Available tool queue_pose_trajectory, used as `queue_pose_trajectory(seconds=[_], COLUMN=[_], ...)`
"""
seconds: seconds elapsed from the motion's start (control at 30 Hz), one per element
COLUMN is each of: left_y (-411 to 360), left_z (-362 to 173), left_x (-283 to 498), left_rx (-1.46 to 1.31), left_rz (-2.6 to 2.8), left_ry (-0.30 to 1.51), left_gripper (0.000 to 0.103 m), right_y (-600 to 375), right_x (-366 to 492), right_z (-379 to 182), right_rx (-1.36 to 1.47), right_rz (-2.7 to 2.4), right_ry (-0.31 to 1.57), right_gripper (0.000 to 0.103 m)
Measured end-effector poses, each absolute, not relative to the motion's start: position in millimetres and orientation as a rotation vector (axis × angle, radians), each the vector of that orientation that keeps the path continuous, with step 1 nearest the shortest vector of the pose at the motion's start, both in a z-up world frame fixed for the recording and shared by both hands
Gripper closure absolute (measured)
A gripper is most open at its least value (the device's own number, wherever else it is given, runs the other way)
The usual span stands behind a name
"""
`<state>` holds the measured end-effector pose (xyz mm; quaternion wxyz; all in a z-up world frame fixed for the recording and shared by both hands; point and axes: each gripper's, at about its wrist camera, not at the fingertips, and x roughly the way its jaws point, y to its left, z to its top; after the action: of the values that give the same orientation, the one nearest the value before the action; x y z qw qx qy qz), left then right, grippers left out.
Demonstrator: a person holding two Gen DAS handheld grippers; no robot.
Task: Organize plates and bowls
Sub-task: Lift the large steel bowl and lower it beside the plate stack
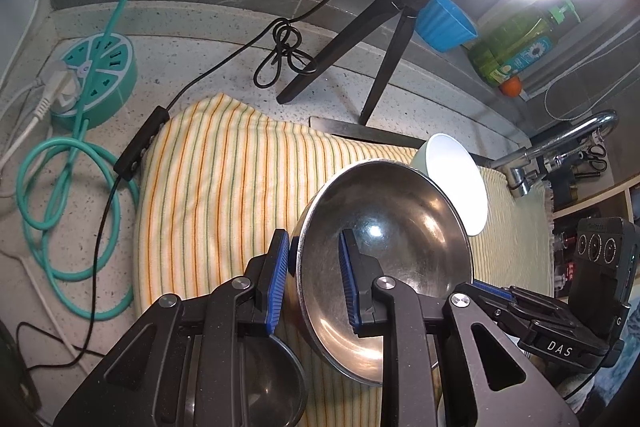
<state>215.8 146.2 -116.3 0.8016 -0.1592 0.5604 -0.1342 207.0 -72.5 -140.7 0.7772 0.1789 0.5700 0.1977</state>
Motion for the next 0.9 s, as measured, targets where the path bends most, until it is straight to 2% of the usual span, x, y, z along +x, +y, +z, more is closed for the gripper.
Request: queue_pose_trajectory(seconds=[0.47,0.9], left_y=[140,138], left_z=[-89,-54], left_x=[192,130], left_rx=[-0.36,-0.39], left_rz=[-0.289,-0.245], left_ry=[1.141,1.048], left_gripper=[0.081,0.081], right_y=[-81,-85], right_x=[191,148], right_z=[-120,-94], right_rx=[0.395,0.364], right_rz=[0.465,0.576], right_ry=[1.181,1.163], right_gripper=[0.082,0.082])
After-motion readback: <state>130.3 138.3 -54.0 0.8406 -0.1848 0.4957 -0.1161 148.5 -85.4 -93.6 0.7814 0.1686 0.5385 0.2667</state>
